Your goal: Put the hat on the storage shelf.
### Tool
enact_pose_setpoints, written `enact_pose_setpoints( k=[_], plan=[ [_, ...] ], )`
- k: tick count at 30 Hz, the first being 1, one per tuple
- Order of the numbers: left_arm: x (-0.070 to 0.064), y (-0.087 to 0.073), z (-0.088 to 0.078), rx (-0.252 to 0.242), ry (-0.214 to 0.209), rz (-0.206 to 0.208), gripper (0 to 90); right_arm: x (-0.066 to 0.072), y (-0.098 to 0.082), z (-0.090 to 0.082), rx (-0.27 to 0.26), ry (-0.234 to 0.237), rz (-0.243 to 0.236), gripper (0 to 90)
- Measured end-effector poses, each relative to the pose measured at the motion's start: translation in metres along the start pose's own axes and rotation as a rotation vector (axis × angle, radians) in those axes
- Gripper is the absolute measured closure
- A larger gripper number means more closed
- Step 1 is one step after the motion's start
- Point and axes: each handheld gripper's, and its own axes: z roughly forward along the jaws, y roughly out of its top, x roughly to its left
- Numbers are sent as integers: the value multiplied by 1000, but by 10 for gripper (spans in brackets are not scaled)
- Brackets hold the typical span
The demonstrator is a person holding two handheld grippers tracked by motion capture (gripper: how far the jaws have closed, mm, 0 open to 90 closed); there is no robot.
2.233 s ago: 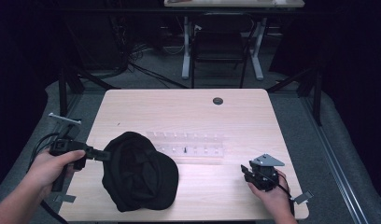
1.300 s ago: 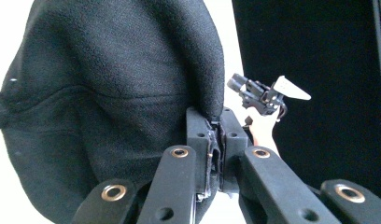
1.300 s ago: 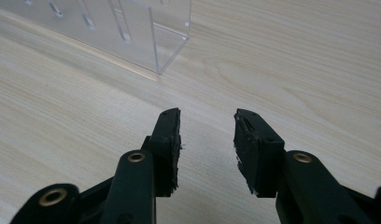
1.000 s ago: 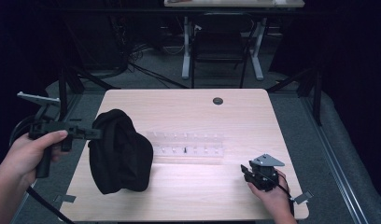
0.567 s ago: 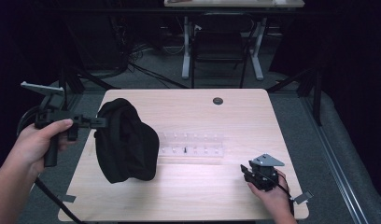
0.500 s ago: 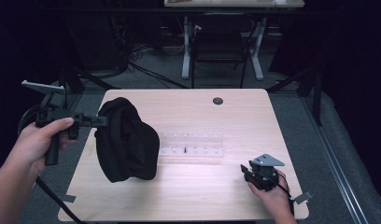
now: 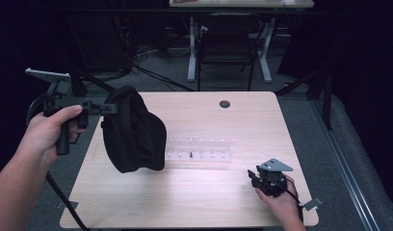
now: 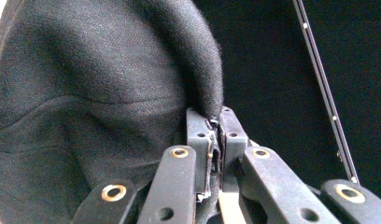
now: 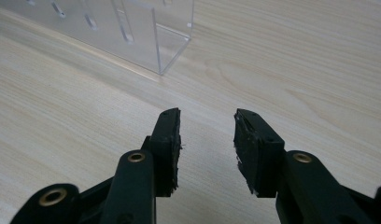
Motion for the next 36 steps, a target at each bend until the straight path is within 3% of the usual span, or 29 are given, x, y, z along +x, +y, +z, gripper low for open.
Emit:
enact_pose_setpoints(
  k=[7,22,36],
  plan=[
    [-5,9,14,-7,2,-11,865,-1,0,0,-2,2,8,608],
    [-26,24,48,12,36,9,865,-2,0,0,-5,4,6,609],
    [-30,31,76,43,54,16,865,-3,0,-1,-14,15,14,609]
  ],
)
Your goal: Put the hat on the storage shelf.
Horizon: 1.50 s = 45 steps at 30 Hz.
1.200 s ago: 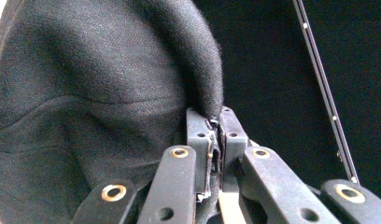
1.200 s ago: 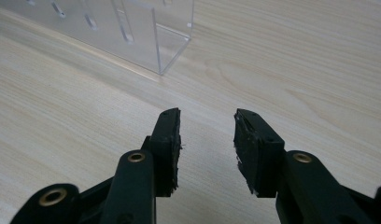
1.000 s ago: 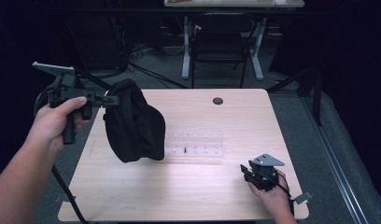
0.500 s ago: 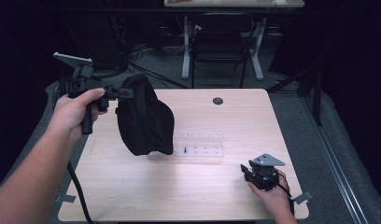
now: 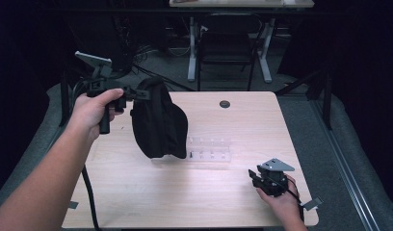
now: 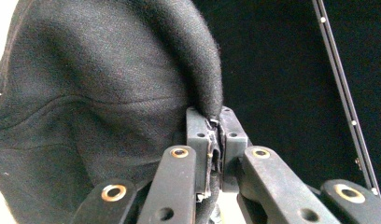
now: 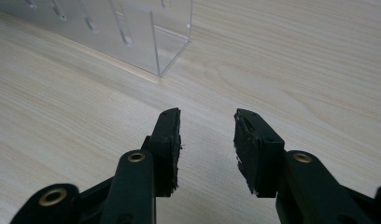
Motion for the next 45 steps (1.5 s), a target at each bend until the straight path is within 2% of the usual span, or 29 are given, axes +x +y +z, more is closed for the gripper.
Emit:
enact_pose_setpoints(
  k=[17,18,29,30,33,37,41,43,45],
  plan=[
    [-6,4,25,22,52,17,865,-2,0,-3,-5,5,-1,608],
    [-7,3,28,26,68,24,864,-2,0,-3,-5,5,-2,609],
    [-13,2,39,32,62,34,864,1,2,-4,-9,12,-8,602],
    [-15,1,41,33,62,37,864,1,4,-5,5,6,-24,602],
    [-16,1,42,30,64,44,863,3,5,-4,-9,20,-15,602],
    [-18,0,47,31,55,50,863,12,16,-9,-35,29,-51,603],
    [-20,0,50,34,50,53,862,19,22,-11,-39,41,-59,610],
    [-20,0,51,37,46,59,862,25,28,-11,-26,56,-83,629],
    [-21,0,52,35,49,61,862,29,31,-10,-28,78,-86,644]
  ],
)
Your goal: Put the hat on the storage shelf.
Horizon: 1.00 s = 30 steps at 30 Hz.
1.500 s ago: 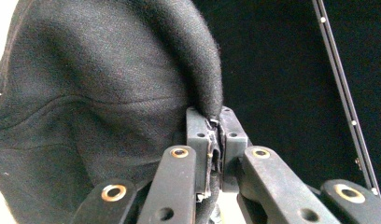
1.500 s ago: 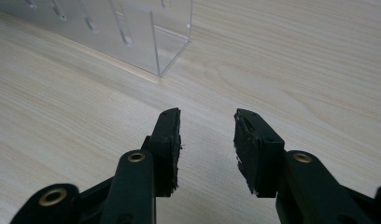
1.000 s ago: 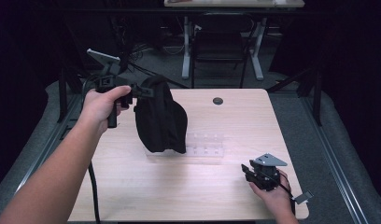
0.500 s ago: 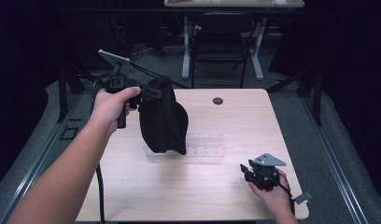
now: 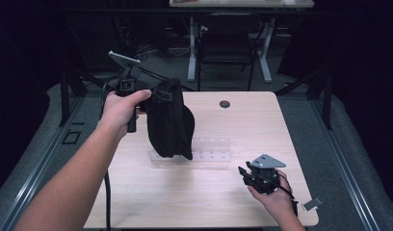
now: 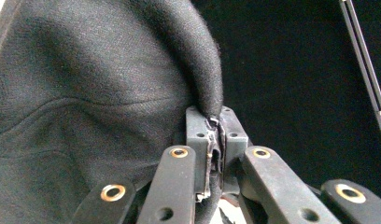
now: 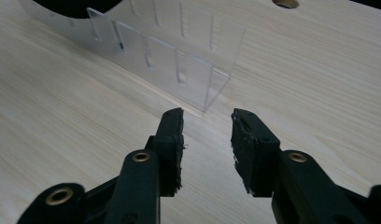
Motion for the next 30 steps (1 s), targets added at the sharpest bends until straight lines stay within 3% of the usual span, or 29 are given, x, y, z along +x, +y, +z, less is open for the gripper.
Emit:
enact_pose_setpoints(
  k=[12,17,26,30],
  plan=[
    [-1,0,2,1,-7,-1,862,19,27,9,2,69,-67,676],
    [-2,0,3,5,-8,2,862,23,37,10,-9,102,-61,671],
    [-5,0,6,12,-10,11,861,30,51,11,-16,121,-82,670],
    [-7,0,8,12,-10,15,860,34,58,14,-13,143,-82,706]
  ],
)
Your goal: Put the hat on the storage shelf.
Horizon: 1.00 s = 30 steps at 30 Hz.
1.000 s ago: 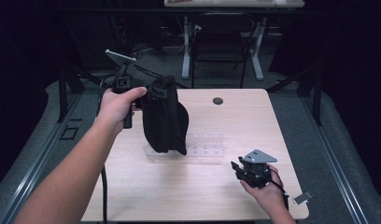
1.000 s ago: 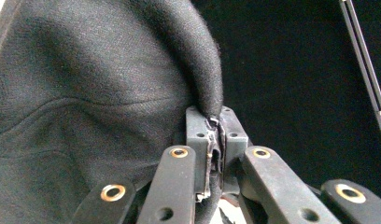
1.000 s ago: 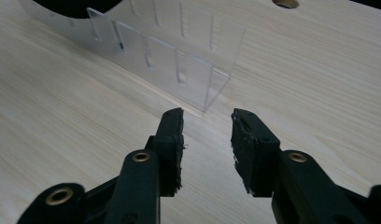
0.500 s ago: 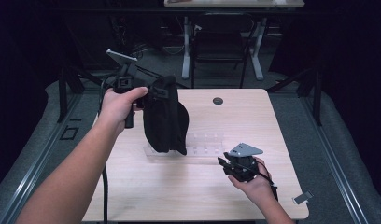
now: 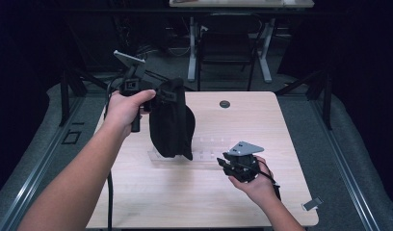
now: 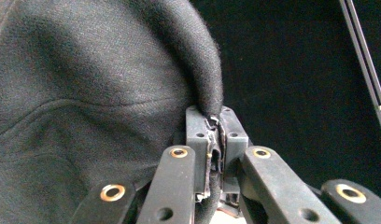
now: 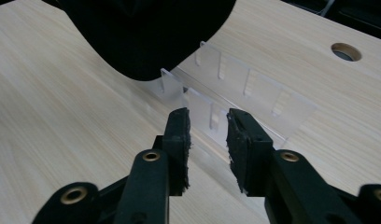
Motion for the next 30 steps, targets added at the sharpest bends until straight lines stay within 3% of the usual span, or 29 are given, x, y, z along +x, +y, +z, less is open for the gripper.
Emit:
enact_pose_setpoints(
  k=[13,18,30],
  plan=[
    [-2,0,3,3,3,4,860,21,27,17,21,88,-48,759],
    [-3,1,3,3,2,4,859,31,36,21,21,111,-86,770],
    [-6,0,7,3,1,10,859,51,49,30,11,147,-122,771]
  ],
)
